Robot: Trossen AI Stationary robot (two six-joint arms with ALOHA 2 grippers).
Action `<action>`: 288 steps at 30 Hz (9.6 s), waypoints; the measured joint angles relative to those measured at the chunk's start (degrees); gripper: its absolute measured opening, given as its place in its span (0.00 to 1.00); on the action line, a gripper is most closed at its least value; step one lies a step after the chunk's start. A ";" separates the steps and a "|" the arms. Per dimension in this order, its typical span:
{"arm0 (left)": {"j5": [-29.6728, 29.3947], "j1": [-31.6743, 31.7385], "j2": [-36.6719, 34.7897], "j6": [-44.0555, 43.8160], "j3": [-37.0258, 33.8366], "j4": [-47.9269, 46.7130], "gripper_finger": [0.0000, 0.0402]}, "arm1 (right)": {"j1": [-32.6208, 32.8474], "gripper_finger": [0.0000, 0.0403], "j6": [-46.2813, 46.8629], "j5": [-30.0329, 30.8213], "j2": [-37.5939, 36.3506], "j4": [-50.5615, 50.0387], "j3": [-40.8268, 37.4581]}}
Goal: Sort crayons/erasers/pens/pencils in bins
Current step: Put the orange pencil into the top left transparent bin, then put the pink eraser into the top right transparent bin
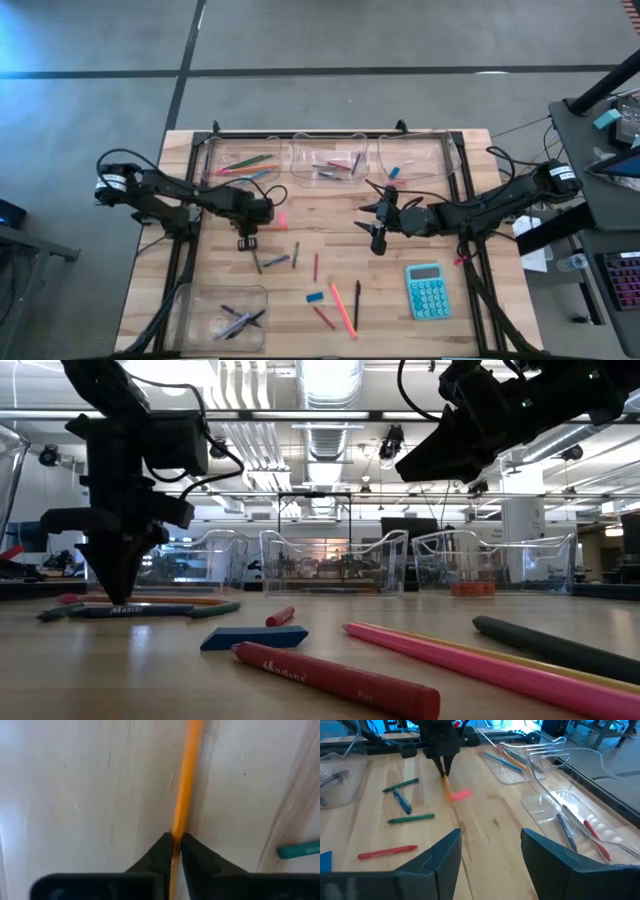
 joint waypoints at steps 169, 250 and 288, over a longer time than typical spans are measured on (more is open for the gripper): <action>-13.02 -3.45 8.71 -38.43 -15.98 55.80 0.25 | 0.61 0.48 1.07 0.00 -0.02 -3.19 -0.28; -15.81 -16.54 0.48 -9.19 -3.29 76.76 0.00 | -0.31 0.27 7.01 -10.78 24.87 22.53 12.37; -16.49 -16.87 -9.19 -3.42 -4.00 69.57 0.37 | -20.94 0.19 17.33 19.84 -10.53 -27.55 -0.37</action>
